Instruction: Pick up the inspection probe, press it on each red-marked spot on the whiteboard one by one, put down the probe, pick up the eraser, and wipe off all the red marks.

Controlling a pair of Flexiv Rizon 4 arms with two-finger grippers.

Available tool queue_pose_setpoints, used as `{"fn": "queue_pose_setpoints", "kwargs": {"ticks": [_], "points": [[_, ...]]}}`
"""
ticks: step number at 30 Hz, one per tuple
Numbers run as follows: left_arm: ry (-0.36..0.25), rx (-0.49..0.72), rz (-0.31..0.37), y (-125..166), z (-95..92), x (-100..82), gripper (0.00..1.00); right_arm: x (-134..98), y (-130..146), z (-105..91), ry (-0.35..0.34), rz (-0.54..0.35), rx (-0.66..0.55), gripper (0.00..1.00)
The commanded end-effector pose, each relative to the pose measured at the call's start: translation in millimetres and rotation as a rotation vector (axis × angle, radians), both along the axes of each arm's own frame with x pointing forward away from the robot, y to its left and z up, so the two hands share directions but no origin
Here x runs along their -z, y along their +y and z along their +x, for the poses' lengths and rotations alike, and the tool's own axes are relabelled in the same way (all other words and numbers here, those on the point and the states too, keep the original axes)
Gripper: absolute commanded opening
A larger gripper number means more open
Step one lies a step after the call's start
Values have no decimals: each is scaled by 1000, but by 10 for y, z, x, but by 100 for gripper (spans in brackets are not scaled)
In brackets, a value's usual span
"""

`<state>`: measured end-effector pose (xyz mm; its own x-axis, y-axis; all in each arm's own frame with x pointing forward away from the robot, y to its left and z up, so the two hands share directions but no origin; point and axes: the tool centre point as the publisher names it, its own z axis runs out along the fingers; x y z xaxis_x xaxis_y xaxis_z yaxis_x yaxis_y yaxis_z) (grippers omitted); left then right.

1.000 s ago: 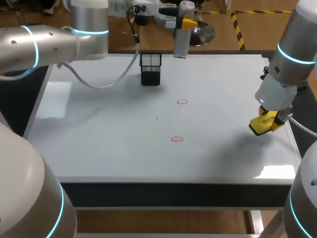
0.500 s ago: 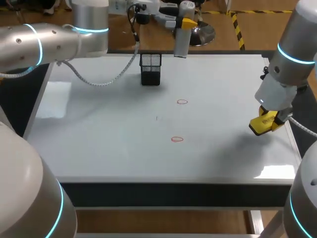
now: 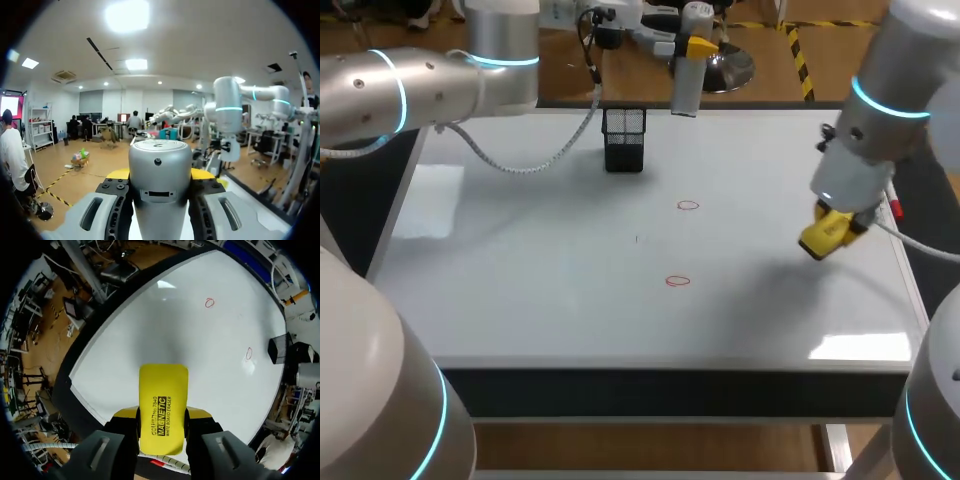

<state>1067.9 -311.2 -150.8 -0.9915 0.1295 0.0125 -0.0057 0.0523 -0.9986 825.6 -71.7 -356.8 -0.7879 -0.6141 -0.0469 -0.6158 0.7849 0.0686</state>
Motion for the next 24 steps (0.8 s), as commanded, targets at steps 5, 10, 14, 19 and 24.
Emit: {"fn": "queue_pose_setpoints", "kwargs": {"ticks": [5, 10, 14, 19, 24], "points": [[1, 1, 3, 1, 4, -18, 0, 73, 718, 384, 69, -59, -174, 0], [1, 1, 3, 1, 4, -18, 0, 158, 1061, 549, 77, -72, -300, 0], [1, 1, 3, 1, 4, -18, 0, 169, 1289, 670, 71, -86, -396, 0], [1, 1, 3, 1, 4, -18, 0, 201, 1551, 795, 69, -107, -522, 0], [1, 1, 3, 1, 4, -18, 0, 235, 1784, 874, 77, -110, -607, 0]]}}
